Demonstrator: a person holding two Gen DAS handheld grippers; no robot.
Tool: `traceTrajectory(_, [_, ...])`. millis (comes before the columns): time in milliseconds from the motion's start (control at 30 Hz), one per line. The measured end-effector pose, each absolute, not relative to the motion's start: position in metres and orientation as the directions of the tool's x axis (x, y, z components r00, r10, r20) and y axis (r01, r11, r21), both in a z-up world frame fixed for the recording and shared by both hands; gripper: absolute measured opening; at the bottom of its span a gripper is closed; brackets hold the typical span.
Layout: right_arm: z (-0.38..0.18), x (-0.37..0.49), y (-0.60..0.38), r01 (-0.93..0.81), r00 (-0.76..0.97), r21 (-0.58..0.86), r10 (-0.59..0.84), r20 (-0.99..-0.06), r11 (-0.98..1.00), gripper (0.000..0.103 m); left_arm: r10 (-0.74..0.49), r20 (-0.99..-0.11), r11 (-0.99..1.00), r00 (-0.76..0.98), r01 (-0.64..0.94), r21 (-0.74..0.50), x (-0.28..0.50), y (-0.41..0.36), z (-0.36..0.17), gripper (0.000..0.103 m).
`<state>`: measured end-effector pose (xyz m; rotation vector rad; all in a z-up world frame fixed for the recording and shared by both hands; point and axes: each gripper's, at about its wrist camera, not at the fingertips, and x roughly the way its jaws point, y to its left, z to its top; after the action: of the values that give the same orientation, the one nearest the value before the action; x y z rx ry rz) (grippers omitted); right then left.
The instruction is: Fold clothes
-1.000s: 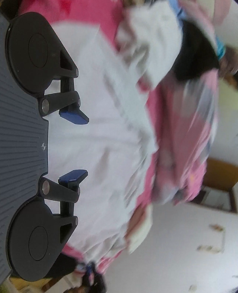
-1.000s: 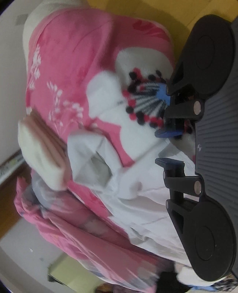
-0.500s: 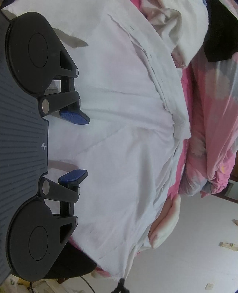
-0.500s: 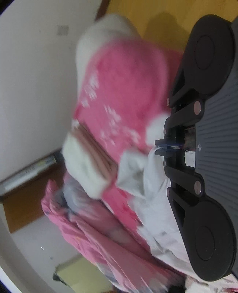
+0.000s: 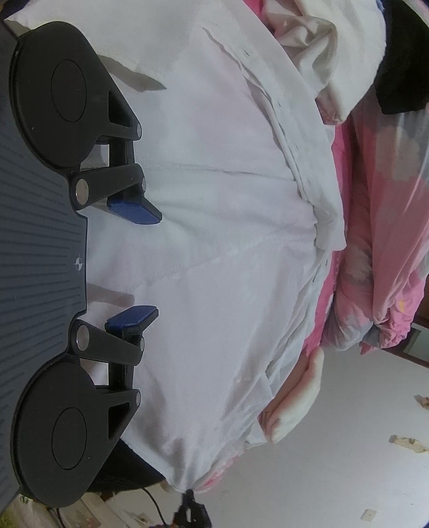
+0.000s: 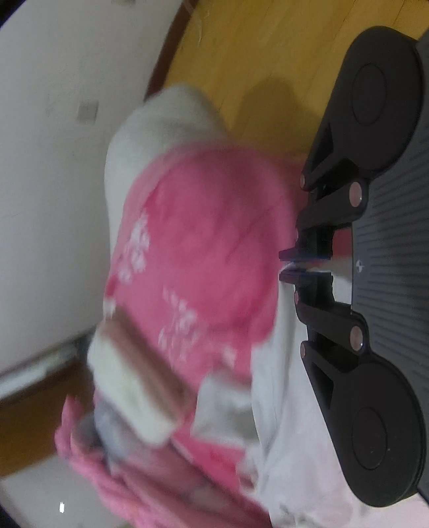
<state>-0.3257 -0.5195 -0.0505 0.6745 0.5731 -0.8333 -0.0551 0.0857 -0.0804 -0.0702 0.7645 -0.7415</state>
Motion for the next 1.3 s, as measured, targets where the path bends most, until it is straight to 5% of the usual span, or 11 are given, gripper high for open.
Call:
traceTrajectory(67, [-0.045, -0.324, -0.512, 0.834, 0.52, 0.268, -0.522, -0.677, 0.483, 0.028, -0.639, -0.598, 0.749, 0.485, 0.571, -0.337, -0.055, 0.091, -0.077, 0.055])
traceTrajectory(267, [0.007, -0.284, -0.443, 0.759, 0.592, 0.09, -0.625, -0.508, 0.645, 0.029, -0.645, -0.54, 0.759, 0.54, 0.531, -0.376, -0.057, 0.117, -0.057, 0.055])
traceTrajectory(400, [0.036, -0.231, -0.383, 0.552, 0.767, 0.104, -0.455, -0.453, 0.827, 0.029, -0.573, -0.512, 0.819, 0.64, 0.458, -0.345, -0.054, 0.142, -0.045, 0.055])
traceTrajectory(567, [0.02, -0.153, -0.305, 0.3, 0.809, 0.249, -0.108, -0.578, 0.921, 0.029, -0.429, -0.55, 0.903, 0.717, 0.337, -0.265, -0.051, 0.172, -0.046, 0.055])
traceTrajectory(733, [-0.002, -0.075, -0.227, 0.062, 0.721, 0.44, 0.265, -0.641, 0.896, 0.029, -0.393, -0.557, 0.919, 0.732, 0.29, -0.267, -0.062, 0.197, -0.053, 0.055])
traceTrajectory(900, [-0.024, 0.004, -0.148, -0.131, 0.524, 0.636, 0.597, -0.607, 0.761, 0.029, -0.421, -0.54, 0.907, 0.729, 0.356, -0.225, -0.076, 0.193, -0.061, 0.055])
traceTrajectory(1200, [-0.068, 0.057, -0.1, -0.047, 0.41, 0.683, 0.638, -0.652, 0.729, 0.029, -0.352, -0.555, 0.915, 0.754, 0.403, -0.033, -0.065, 0.163, -0.085, 0.053])
traceTrajectory(1300, [-0.073, 0.069, -0.099, 0.0, 0.425, 0.706, 0.639, -0.641, 0.708, 0.029, -0.341, -0.552, 0.929, 0.76, 0.363, -0.074, -0.058, 0.172, -0.088, 0.029])
